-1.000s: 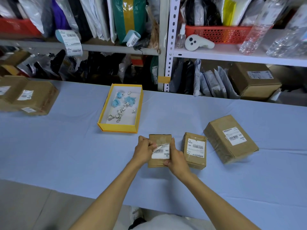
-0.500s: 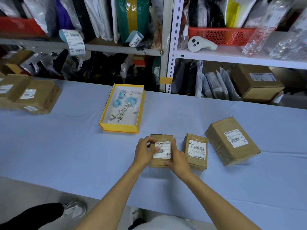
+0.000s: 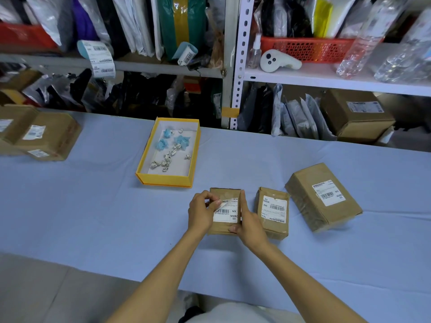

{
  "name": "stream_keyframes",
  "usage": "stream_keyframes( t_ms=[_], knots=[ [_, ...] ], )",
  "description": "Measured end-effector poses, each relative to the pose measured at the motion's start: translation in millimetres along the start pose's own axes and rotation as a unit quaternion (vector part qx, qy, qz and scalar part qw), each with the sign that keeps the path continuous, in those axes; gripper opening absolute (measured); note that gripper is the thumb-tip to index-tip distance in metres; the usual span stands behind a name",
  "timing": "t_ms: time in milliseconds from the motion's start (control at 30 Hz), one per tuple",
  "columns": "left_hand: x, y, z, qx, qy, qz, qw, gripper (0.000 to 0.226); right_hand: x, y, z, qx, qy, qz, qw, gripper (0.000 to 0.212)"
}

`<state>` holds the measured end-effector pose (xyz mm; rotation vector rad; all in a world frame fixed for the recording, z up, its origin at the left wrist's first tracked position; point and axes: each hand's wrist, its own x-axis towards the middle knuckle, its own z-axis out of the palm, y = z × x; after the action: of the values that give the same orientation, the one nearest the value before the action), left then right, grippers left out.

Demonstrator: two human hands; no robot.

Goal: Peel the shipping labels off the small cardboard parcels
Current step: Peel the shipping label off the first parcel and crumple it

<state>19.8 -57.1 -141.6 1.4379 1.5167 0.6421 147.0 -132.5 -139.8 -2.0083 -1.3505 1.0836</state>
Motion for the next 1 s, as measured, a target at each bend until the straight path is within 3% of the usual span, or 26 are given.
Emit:
stream_keyframes(
  t_ms=[533,733,1000],
  knots=[
    [-3.7,2.8,-5.4,-0.06,-0.017,0.001,0.998,0.023,1.0,1.3,-3.7,0.046,-0.005,0.007,0.999,0.11],
    [-4.8,2.7,-5.6,-0.065,-0.025,0.02,0.997,0.035,-1.1,1.0,-4.5,0.061,-0.003,0.01,0.998,0.108],
    [-3.8,2.7,-3.0,-0.033,0.002,0.006,0.999,0.016,-1.0,2.6,-3.1,0.059,-0.005,0.012,0.998,0.109]
  ],
)
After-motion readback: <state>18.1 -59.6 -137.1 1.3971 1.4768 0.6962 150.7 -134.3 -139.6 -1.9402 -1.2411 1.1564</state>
